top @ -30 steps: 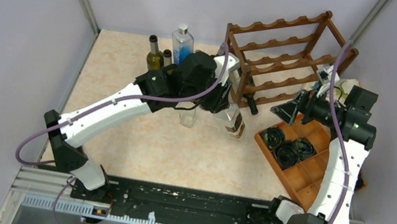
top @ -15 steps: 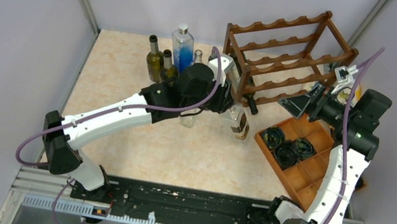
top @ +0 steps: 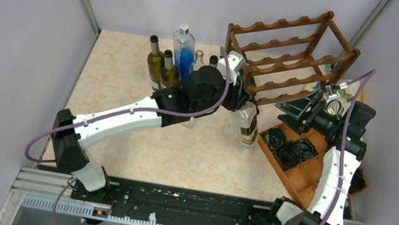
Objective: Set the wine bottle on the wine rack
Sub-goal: Pick up the wine bottle from the center of the board.
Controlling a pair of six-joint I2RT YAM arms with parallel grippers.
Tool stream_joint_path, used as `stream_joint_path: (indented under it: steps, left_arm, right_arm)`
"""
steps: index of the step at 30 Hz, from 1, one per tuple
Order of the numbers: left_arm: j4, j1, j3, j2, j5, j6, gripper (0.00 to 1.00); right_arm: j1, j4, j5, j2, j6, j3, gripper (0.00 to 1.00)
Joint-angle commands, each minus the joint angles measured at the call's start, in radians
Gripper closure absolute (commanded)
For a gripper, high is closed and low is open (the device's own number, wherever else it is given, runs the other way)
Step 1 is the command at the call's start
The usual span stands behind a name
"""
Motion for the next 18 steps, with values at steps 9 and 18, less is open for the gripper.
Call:
stream_joint_path:
  steps: [9,18]
  left_arm:
    - [0.125,0.008,0.134,0.025,0.076,-0.029,1.0]
    - [0.146,0.013,0.144,0.036,0.154,-0.081,1.0]
  right_arm:
    - [0.009,-0.638,-0.058,-0.037,-1.574,0.124,0.02]
    - [0.247,-0.177,0.139,-0.116,-1.388,-0.049,0.02]
